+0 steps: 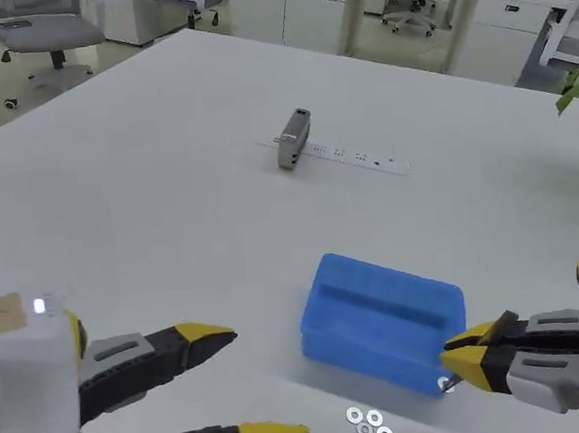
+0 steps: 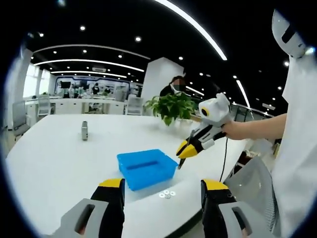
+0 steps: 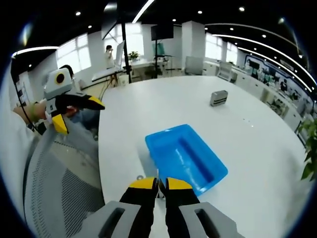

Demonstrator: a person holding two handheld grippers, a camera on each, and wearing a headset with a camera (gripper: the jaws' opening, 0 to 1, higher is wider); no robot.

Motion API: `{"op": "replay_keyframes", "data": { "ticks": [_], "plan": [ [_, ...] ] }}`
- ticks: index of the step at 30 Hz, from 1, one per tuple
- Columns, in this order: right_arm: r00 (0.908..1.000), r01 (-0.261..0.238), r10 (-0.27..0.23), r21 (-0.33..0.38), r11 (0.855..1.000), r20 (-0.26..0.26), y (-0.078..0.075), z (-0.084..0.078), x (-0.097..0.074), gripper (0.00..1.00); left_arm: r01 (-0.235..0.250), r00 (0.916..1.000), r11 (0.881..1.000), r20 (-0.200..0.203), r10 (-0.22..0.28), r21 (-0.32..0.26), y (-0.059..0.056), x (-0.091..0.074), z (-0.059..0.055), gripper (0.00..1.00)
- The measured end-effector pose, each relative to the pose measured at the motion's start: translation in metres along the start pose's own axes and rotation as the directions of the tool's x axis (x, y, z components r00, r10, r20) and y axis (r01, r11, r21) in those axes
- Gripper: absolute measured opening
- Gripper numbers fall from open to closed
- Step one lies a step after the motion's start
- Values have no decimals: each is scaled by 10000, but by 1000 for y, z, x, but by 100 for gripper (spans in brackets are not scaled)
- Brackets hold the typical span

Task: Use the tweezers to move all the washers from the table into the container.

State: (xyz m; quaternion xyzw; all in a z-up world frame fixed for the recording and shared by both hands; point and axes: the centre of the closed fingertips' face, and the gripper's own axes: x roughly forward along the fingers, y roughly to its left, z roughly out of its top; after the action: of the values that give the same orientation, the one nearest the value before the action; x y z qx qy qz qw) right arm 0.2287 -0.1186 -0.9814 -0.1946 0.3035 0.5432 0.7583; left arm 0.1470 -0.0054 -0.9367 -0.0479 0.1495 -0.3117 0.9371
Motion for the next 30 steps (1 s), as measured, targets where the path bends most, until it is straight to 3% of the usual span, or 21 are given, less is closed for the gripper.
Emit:
{"op": "replay_keyframes", "data": {
  "ticks": [2, 5, 9, 12, 15, 20, 30],
  "plan": [
    [9999, 61, -61, 71, 10000, 82, -2, 2, 0, 3, -253, 9996, 9997, 116, 252, 56, 0, 5, 3, 68],
    [9995, 185, -191, 225, 9996, 266, -8, 5, -1, 3, -1183, 9922, 9851, -257, 1224, 1252, 11, 9, 0, 73],
    [9990, 318, -329, 343, 9989, 310, -16, 7, 2, 3, -1927, 9812, 9707, 337, 1898, 1436, 21, 15, 8, 84],
    [9985, 374, -390, 429, 9984, 372, -23, 10, 4, 3, -2277, 9737, 9612, 461, 2232, 1560, 29, 16, 9, 90],
    [9986, 321, -350, 706, 9970, 405, -30, 12, 9, 3, -2544, 9660, 9589, 805, 2457, 1259, 34, 18, 13, 95],
    [9991, 370, -389, 1051, 9938, 167, -45, 6, 20, 3, -2560, 9602, 9615, 1417, 2409, 1003, 33, 17, 21, 98],
    [9991, 365, -327, 1439, 9889, -286, -67, -5, 45, 3, -2708, 9513, 9626, 1533, 2676, 0, 45, 14, 20, 96]
  ]
}}
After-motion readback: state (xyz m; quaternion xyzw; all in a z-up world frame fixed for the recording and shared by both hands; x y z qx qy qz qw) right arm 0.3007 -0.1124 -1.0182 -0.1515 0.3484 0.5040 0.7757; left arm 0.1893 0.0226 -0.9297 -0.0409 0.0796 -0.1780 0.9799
